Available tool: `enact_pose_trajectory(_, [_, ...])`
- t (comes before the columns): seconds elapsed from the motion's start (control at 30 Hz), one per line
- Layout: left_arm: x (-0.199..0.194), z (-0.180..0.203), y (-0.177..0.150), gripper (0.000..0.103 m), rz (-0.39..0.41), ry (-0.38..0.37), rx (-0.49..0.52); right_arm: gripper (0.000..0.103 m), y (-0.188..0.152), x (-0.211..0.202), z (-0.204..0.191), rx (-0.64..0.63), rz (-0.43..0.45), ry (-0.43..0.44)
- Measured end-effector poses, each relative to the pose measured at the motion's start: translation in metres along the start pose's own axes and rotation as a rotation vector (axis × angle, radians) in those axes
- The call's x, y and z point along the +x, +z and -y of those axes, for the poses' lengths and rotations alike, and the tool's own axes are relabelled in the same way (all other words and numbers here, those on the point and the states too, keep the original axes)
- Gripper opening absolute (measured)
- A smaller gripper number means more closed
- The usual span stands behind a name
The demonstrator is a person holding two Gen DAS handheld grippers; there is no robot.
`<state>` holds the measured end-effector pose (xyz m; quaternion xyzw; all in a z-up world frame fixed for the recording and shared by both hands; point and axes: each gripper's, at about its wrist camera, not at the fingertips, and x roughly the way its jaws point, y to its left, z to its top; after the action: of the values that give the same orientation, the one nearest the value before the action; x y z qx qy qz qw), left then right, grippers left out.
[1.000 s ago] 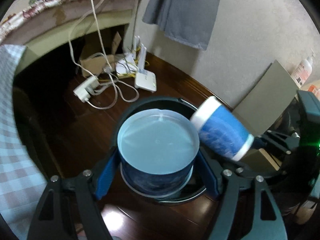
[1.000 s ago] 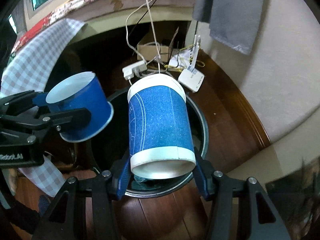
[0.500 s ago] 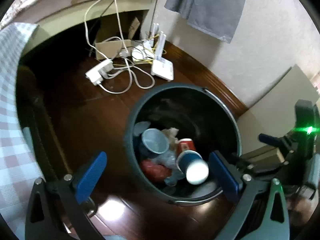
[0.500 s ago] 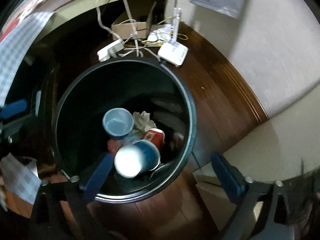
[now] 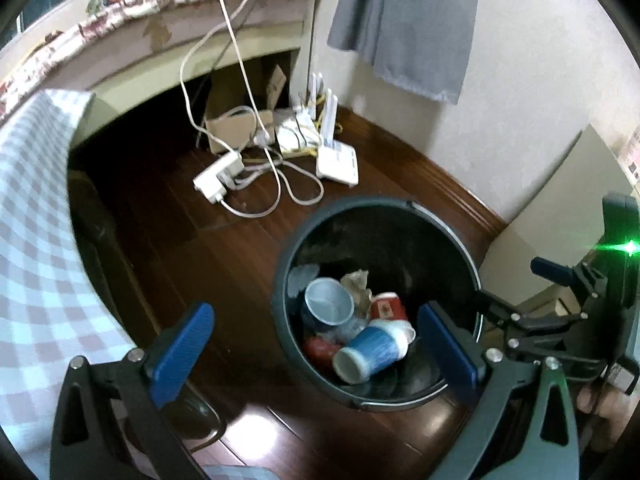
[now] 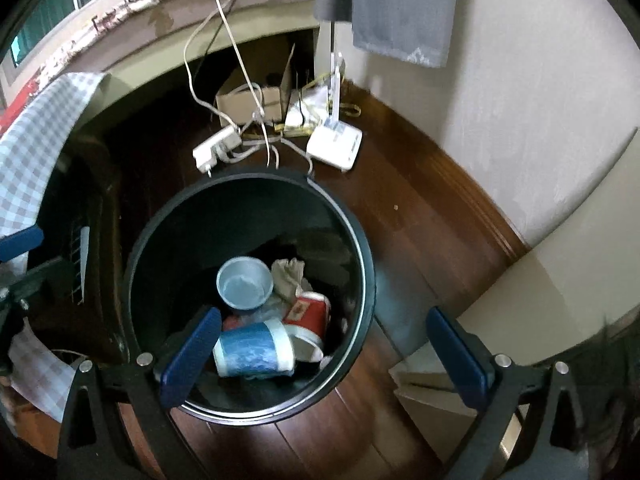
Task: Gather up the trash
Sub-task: 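Move both open tools back toward the table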
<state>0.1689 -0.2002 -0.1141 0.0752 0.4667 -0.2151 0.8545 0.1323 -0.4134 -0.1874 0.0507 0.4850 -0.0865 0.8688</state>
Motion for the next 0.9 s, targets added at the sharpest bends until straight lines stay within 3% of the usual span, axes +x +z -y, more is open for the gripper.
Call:
enact_pose_trajectory(0.47, [-0.045,-0.003,0.009,0.103,0.100,0.050,-0.008,0.103,0.012,-0.049,-0.001,0.016,0.104,0.023])
enact_pose_trajectory(0.9, [-0.092,-0.024,0.014,0.103,0.203,0.080,-0.062,0.103,0.042,-0.102,-0.041,-0.048,0.230,0.067])
